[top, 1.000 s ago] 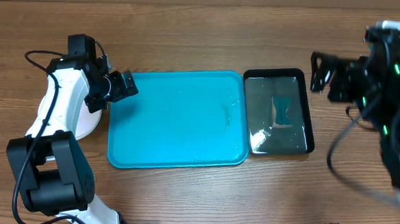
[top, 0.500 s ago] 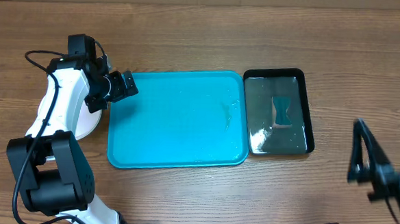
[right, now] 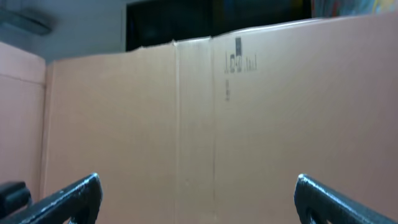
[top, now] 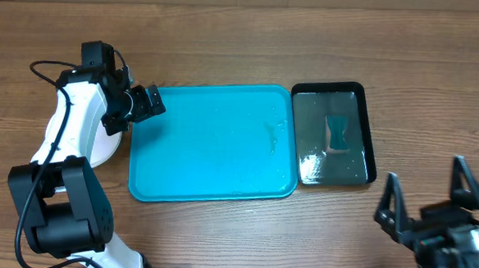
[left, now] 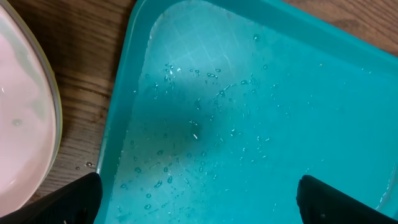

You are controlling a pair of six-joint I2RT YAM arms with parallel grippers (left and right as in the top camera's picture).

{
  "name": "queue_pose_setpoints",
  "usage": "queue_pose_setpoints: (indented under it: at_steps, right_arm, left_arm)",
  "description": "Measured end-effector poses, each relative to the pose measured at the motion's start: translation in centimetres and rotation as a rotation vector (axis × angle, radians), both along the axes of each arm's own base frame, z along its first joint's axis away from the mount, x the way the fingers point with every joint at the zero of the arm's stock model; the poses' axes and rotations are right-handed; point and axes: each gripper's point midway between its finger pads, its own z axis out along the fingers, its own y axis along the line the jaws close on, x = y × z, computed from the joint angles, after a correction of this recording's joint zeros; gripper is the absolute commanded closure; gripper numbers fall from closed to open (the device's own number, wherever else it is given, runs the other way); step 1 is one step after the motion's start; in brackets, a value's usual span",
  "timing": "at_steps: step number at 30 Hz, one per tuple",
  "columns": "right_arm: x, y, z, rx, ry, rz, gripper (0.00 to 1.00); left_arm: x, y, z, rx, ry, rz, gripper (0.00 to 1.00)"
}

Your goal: Clean dirty plates on tray and stack at the side

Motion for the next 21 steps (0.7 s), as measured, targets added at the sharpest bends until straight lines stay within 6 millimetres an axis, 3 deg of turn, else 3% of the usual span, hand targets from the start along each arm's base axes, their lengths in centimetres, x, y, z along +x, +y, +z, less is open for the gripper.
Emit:
queue_pose_setpoints:
  at_steps: [10, 14, 21]
  right_arm:
    - [4.7, 0.7, -9.9, -0.005, 0.108, 0.022, 0.00]
    - [5.3, 0.7, -11.7, -0.007, 0.147, 0.019, 0.00]
    - [6.9, -0.1, -16.5, -0.004, 0.340, -0.031, 0.00]
  left_arm:
    - [0.0, 0.0, 0.0, 0.000, 0.000, 0.000, 0.00]
    - [0.0, 0.0, 0.0, 0.000, 0.000, 0.000, 0.00]
    - [0.0, 0.0, 0.0, 0.000, 0.000, 0.000, 0.00]
